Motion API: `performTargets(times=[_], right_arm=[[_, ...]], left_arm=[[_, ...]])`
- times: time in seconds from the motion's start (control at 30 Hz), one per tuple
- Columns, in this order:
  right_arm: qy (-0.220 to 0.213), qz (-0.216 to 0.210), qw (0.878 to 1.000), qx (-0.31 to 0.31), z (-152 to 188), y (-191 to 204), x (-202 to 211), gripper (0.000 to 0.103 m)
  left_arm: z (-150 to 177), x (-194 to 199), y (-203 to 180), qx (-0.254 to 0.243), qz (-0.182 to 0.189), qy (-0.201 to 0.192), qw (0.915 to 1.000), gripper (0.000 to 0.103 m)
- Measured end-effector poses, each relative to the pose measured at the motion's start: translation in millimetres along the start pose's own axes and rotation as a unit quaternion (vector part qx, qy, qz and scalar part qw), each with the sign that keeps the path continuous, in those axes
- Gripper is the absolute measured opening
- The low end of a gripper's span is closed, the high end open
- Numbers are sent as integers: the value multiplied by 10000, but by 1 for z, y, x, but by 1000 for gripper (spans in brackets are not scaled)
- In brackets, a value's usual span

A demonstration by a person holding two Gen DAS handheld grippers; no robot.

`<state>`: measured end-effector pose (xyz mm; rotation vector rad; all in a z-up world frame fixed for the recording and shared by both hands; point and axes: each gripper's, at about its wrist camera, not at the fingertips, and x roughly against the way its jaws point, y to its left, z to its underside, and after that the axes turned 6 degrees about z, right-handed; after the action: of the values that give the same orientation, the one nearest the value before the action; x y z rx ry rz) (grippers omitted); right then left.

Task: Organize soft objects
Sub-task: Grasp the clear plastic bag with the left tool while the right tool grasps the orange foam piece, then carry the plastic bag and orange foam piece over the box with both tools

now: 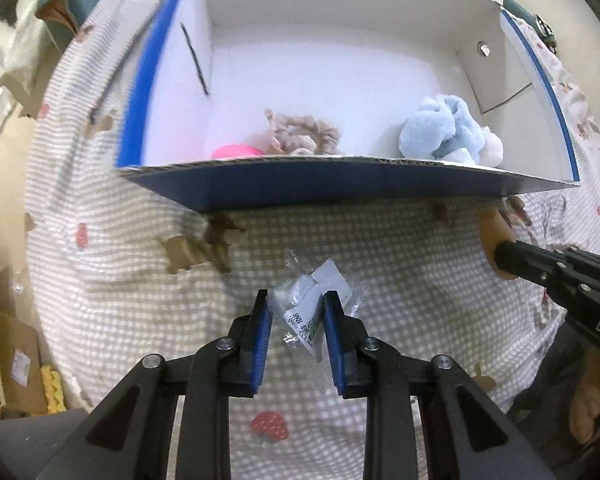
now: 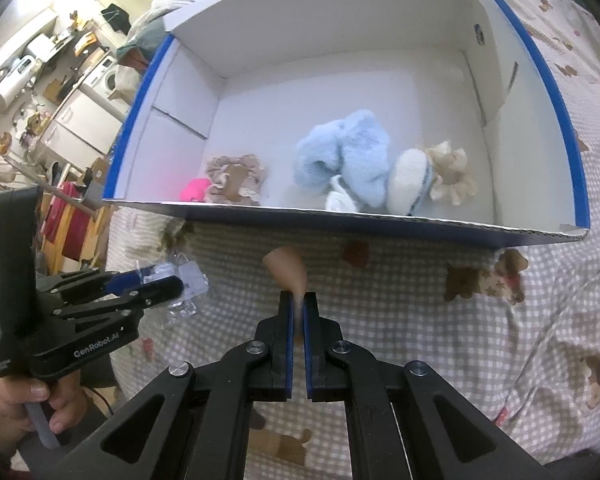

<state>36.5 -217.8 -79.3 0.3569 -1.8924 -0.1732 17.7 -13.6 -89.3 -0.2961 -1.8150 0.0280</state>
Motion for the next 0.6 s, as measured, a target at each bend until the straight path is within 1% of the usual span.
performTargets(times=[0.07,0.13,0.2,0.23,0.27,0.3,0.33,0.5,0.6], right_arm=[[-31,-158,9999,31,1,6,3,6],[-60,-263,9995,132,1,14,8,6],[-116,-264,9993,244,1,21,15,6],[-153,-263,9991,292,1,23,19,6],[-180,-271,9990,315,1,24,24,6],[-210,-275,9989,324,1,25,28,6],[-257,-278,9987,336,1,25,33,6],[-648,-347,9970,256,-8,17,61,6],[-868,-417,9953,81,-20,10,74,6]], left_arm=[[3,9,-1,-6,-122,-102,9999,23],[-3,21,-2,-71,-171,-193,9996,23],[-7,32,-5,-110,-172,-305,9993,23],[-8,42,-6,-111,-153,-401,9990,22],[-9,50,-8,-93,-103,-499,9987,19],[-10,57,-9,-79,-21,-610,9981,13],[-13,67,-11,-76,79,-738,9972,13],[-32,105,-6,-55,89,-1243,9922,13],[-50,115,-5,-77,200,-1411,9898,13]])
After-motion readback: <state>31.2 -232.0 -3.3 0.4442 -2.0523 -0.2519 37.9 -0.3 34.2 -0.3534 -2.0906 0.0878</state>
